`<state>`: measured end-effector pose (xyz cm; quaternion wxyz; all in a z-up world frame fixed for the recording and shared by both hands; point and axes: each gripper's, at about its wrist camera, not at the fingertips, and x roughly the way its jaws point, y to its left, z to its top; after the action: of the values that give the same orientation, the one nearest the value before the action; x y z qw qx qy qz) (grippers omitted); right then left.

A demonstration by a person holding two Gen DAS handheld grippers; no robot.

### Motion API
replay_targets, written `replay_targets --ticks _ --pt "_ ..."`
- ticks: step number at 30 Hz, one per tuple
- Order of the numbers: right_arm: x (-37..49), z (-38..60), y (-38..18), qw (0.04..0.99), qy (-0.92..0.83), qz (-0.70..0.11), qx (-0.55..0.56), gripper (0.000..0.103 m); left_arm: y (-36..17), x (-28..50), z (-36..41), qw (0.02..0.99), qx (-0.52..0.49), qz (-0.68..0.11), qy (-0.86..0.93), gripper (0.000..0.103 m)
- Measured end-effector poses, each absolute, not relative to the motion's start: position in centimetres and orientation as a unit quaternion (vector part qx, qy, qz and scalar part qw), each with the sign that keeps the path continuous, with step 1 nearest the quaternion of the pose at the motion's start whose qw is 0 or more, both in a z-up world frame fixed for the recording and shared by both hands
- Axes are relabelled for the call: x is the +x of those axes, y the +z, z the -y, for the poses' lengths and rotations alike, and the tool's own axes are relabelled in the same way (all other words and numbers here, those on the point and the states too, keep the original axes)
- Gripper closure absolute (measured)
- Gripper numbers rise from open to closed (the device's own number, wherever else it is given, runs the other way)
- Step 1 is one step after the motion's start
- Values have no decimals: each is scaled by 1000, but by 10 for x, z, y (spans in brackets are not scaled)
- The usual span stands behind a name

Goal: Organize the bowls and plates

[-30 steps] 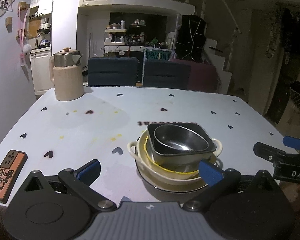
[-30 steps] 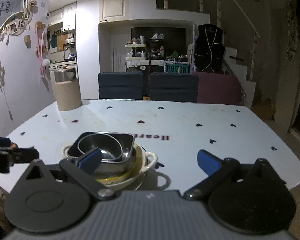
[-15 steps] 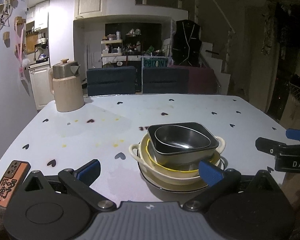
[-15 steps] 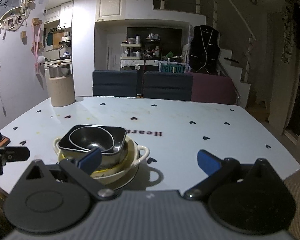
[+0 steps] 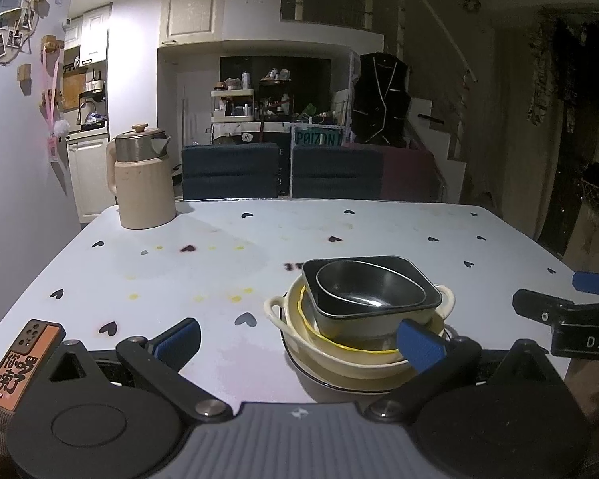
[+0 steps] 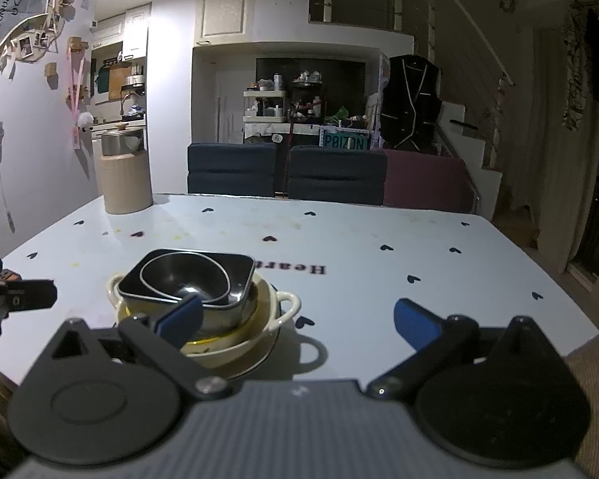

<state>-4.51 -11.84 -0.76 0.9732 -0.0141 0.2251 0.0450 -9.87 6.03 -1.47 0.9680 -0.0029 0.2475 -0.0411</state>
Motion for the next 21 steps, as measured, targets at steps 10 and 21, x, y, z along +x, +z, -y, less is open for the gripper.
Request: replay_targets --ticks 10,21 --pt "-45 120 -9 974 49 -220 -13 0 -16 -98 -61 968 1 -248 -37 0" --pt "-46 119 -11 975 49 -217 -12 0 -17 -97 -60 968 4 -249 -31 0"
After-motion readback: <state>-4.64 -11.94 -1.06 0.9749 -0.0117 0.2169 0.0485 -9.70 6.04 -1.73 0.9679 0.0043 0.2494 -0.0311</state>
